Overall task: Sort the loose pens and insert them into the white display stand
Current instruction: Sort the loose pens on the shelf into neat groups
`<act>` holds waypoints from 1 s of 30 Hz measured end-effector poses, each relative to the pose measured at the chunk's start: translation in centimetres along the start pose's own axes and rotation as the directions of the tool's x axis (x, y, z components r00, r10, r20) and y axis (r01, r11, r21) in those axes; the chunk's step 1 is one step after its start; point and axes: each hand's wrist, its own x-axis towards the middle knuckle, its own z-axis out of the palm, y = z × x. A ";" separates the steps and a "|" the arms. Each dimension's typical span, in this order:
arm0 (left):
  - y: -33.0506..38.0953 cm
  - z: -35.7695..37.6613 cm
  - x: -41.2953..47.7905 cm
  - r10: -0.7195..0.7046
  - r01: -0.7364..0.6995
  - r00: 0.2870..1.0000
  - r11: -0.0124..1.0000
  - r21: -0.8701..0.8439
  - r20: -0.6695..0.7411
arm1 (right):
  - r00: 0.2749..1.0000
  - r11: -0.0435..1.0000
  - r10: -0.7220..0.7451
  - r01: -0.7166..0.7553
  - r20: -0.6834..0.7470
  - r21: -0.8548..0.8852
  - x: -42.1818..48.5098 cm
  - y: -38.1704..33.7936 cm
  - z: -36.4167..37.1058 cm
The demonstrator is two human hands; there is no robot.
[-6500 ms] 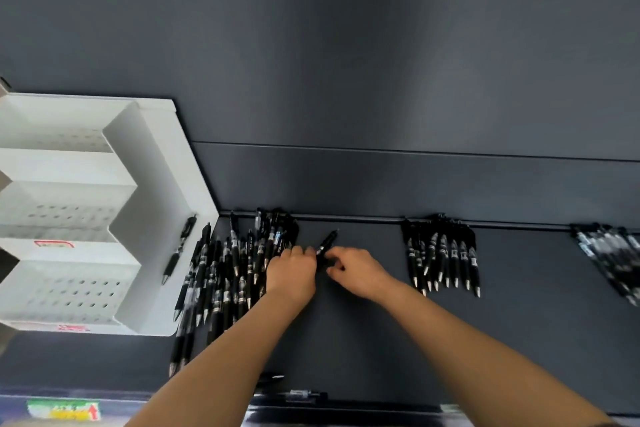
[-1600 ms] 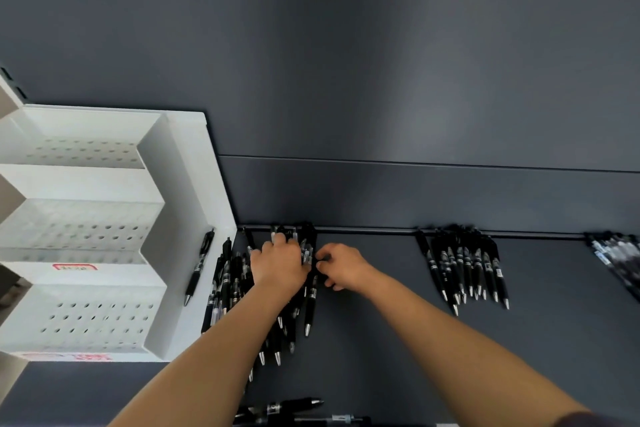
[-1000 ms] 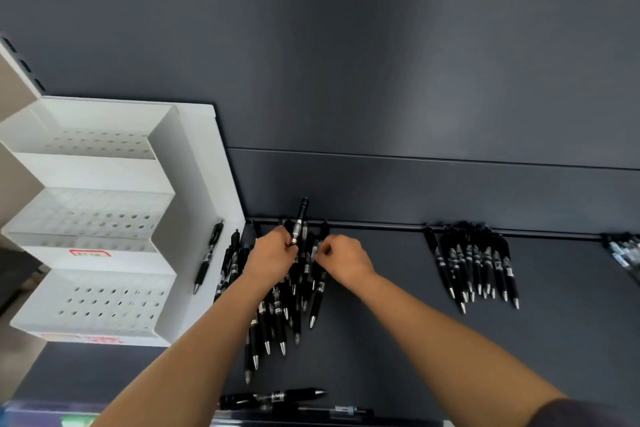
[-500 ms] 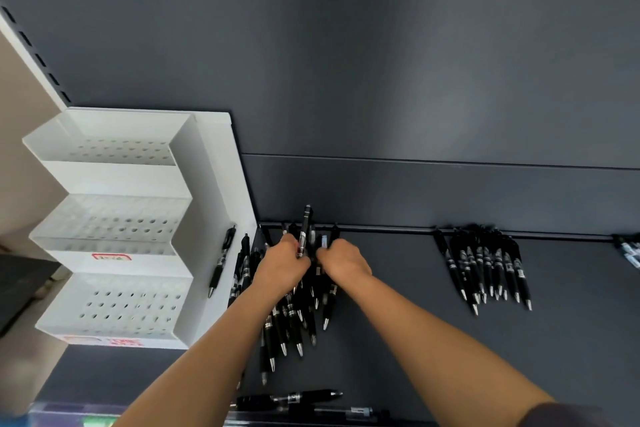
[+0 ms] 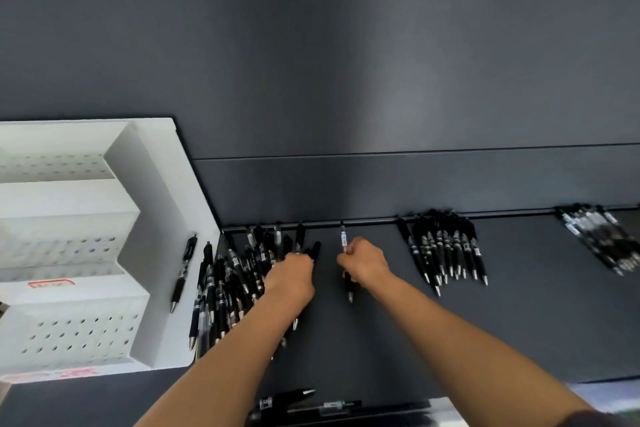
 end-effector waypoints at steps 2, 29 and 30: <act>0.5 0.6 -0.3 0.000 -0.001 1.000 0.997 0.078 0.010 | 1.000 1.000 -0.009 0.009 0.003 0.004 -0.1 0.2 0.0; 22.6 0.5 3.6 0.097 -0.152 0.987 0.822 -0.549 -0.129 | 0.966 0.998 -0.066 0.064 -0.252 -0.013 0.3 14.1 -19.3; 23.4 0.8 3.6 0.090 -0.152 0.986 0.827 -0.541 -0.139 | 0.968 0.998 -0.065 0.063 -0.244 -0.014 0.5 14.8 -20.1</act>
